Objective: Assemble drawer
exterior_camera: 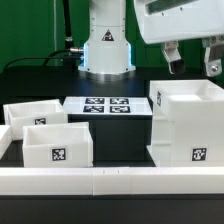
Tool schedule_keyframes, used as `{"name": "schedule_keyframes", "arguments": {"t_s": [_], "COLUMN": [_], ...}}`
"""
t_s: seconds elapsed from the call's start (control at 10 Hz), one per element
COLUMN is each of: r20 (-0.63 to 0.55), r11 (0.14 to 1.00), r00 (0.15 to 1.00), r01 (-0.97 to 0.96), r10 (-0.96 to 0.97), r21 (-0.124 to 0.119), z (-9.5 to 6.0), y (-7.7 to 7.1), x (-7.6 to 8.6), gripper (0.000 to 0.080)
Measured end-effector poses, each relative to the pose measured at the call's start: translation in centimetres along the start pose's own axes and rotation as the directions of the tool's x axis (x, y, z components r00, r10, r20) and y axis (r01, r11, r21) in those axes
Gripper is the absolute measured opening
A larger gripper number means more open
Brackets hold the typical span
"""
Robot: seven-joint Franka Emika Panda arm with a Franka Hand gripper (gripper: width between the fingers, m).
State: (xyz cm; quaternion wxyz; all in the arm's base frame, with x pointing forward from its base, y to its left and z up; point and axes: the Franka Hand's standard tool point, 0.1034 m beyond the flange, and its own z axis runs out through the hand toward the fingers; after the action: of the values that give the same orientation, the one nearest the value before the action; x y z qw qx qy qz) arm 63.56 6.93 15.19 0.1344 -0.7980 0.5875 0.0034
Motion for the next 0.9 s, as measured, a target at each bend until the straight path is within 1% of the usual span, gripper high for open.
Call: {"name": "schedule_keyframes", "arguments": {"t_s": [0.3, 0.4, 0.5, 0.6, 0.7, 0.8, 0.9], "r20": [0.001, 0.010, 0.016, 0.016, 0.018, 0.020, 0.021], "r11": [0.998, 0.967, 0.908, 0.872, 0.847, 0.796, 0.764], "r00": [0.998, 0.967, 0.908, 0.872, 0.848, 0.796, 0.764], "r01": [0.071, 0.254, 0.420, 0.489, 0.531, 0.605, 0.645], "r10": [-0.071, -0.254, -0.419, -0.489, -0.530, -0.605, -0.645], "r21": [-0.003, -0.016, -0.017, -0.016, -0.016, -0.015, -0.014], "z": [0.0, -0.2, -0.5, -0.5, -0.4, -0.4, -0.4], "y": [0.1, 0.7, 1.0, 1.2, 1.2, 1.2, 1.2], "x": [0.1, 1.0, 2.0, 2.4, 2.3, 2.3, 2.4], "gripper": [0.0649, 0.0649, 0.0649, 0.0649, 0.0649, 0.0649, 0.0649]}}
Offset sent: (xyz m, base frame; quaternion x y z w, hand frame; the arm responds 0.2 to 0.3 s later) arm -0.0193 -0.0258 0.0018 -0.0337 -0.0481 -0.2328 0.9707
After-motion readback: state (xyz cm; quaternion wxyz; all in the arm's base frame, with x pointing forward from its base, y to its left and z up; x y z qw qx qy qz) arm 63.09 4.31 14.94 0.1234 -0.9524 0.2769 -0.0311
